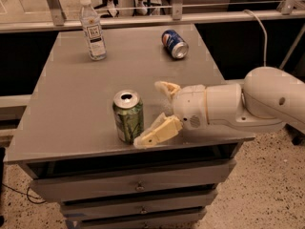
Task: Move green can near blue plastic bottle
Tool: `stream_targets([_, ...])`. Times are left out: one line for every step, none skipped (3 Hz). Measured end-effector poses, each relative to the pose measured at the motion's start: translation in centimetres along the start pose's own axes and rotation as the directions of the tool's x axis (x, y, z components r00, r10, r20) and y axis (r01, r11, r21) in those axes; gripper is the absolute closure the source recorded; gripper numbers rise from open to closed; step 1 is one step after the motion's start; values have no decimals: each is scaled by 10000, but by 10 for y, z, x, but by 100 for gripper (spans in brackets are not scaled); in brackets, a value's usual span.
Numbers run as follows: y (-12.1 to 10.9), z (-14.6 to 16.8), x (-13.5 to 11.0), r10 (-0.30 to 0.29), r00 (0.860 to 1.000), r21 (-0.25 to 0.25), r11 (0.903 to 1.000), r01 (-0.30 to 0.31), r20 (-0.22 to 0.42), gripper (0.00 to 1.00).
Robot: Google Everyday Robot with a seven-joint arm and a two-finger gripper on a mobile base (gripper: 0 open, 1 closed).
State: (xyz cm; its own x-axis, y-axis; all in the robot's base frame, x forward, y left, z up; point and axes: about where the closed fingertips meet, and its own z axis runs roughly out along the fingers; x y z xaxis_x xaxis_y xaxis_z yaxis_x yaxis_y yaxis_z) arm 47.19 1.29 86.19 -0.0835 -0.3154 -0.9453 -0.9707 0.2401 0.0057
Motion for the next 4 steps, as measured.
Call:
stream_targets([7, 23, 1, 264, 9988, -388, 9989, -248, 423, 0])
stream_targets([11, 38, -2, 214, 9973, -678, 9976, -167, 701, 18])
stream_targets([6, 36, -7, 2, 9973, -636, 9980, 45, 737, 40])
stream_targets([-9, 22, -20, -494, 9974, -371, 9980, 514, 527, 64])
